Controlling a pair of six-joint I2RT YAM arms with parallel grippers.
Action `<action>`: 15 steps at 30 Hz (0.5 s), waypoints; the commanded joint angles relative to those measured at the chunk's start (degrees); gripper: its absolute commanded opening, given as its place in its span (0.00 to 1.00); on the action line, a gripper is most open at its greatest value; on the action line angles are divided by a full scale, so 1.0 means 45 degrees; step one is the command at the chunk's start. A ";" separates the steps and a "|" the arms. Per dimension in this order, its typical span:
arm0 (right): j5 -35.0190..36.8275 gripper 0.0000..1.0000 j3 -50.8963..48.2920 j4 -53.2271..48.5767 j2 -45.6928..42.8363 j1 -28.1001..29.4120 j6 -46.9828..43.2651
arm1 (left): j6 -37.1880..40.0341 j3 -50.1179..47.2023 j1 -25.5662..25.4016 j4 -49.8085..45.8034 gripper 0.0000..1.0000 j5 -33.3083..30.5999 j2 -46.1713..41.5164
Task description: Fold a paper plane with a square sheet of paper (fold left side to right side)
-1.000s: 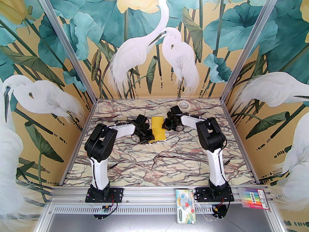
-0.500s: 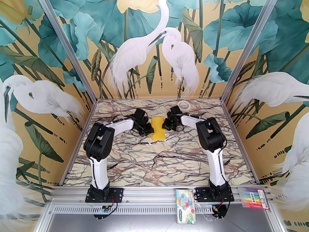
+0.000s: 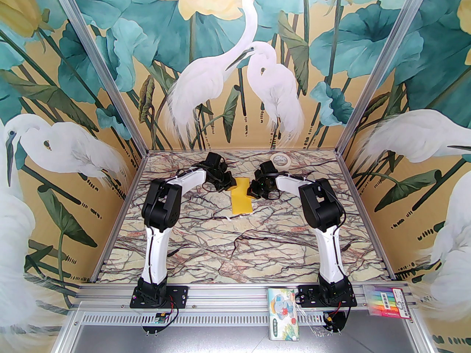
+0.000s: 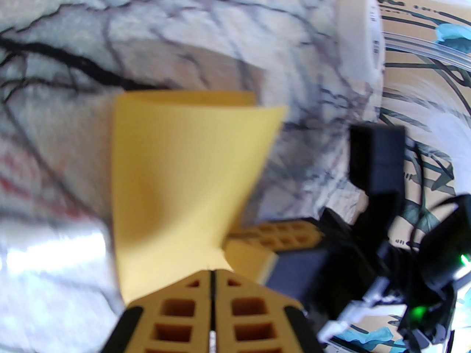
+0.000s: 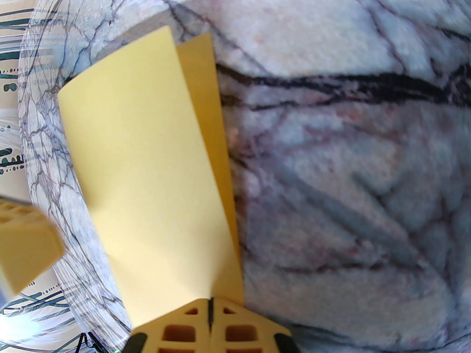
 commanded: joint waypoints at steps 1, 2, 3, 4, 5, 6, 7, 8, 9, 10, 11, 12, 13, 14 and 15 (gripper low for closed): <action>0.0740 0.00 -0.0252 -0.0708 0.0504 0.0016 -0.0237 | 0.0493 0.0317 0.0176 -0.0501 0.07 0.0166 0.0467; 0.0713 0.00 -0.0268 -0.0679 0.0504 0.0023 -0.0237 | 0.0555 0.0301 0.0186 -0.0514 0.07 0.0117 0.0553; 0.0701 0.00 -0.0215 -0.0707 0.0488 0.0047 -0.0237 | 0.0618 0.0292 0.0198 -0.0545 0.07 0.0045 0.0627; 0.0669 0.00 -0.0191 -0.0711 0.0456 0.0044 -0.0251 | 0.0674 0.0253 0.0196 -0.0555 0.07 0.0007 0.0704; 0.0628 0.00 -0.0140 -0.0728 0.0412 0.0044 -0.0256 | 0.0688 0.0158 0.0197 -0.0551 0.06 -0.0044 0.0769; 0.0620 0.00 -0.0096 -0.0774 0.0360 0.0048 -0.0239 | 0.0685 0.0102 0.0193 -0.0540 0.06 -0.0085 0.0802; 0.0586 0.00 -0.0058 -0.0815 0.0291 0.0055 -0.0222 | 0.0672 -0.0004 0.0196 -0.0466 0.06 -0.0086 0.0813; 0.0523 0.00 0.0000 -0.0836 0.0151 0.0080 -0.0170 | 0.0611 -0.0139 0.0196 -0.0341 0.05 -0.0057 0.0799; 0.0561 0.00 0.0033 -0.0860 0.0058 0.0100 -0.0147 | 0.0582 -0.0227 0.0203 -0.0266 0.05 -0.0058 0.0776; 0.0579 0.00 0.0097 -0.0916 -0.0082 0.0159 -0.0139 | 0.0528 -0.0315 0.0204 -0.0149 0.06 -0.0056 0.0755; 0.0590 0.00 0.0161 -0.0943 -0.0201 0.0201 -0.0120 | 0.0496 -0.0374 0.0206 -0.0093 0.05 -0.0074 0.0736; 0.0599 0.00 0.0189 -0.0943 -0.0327 0.0244 -0.0091 | 0.0472 -0.0409 0.0196 -0.0048 0.05 -0.0097 0.0721; 0.0620 0.00 0.0249 -0.0953 -0.0454 0.0303 -0.0053 | 0.0417 -0.0451 0.0194 0.0023 0.05 -0.0086 0.0701; 0.0605 0.00 0.0344 -0.0954 -0.0573 0.0402 -0.0005 | 0.0387 -0.0509 0.0199 0.0074 0.05 -0.0076 0.0696; 0.0550 0.00 0.0434 -0.0948 -0.0662 0.0452 0.0036 | 0.0350 -0.0503 0.0197 0.0054 0.05 -0.0095 0.0696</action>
